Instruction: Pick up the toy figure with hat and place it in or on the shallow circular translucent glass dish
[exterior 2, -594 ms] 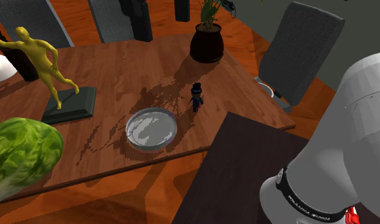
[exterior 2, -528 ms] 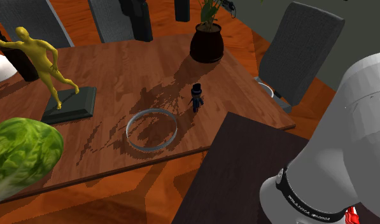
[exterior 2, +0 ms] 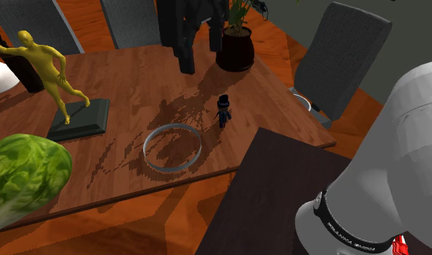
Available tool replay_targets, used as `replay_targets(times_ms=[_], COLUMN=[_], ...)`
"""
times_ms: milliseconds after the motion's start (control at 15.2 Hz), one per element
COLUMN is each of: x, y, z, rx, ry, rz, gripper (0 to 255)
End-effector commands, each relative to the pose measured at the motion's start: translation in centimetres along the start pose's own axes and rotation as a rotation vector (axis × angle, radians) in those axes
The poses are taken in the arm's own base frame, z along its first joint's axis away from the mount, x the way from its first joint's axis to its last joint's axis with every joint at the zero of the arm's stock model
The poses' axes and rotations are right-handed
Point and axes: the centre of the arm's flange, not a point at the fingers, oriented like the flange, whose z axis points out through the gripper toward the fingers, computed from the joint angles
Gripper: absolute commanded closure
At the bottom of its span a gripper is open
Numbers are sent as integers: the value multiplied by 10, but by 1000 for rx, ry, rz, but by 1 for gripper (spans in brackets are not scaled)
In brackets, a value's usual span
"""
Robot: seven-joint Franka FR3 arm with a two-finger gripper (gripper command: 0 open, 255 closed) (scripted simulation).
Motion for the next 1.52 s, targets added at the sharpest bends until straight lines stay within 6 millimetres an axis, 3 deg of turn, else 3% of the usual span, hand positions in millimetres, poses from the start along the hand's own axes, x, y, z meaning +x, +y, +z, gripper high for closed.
replay_targets(times_ms=[0, 1452], x=[7, 78], y=[17, 210], z=[19, 206], rx=[-5, -49], ry=[-1, -21], rz=[-3, -20], gripper=[0, 0])
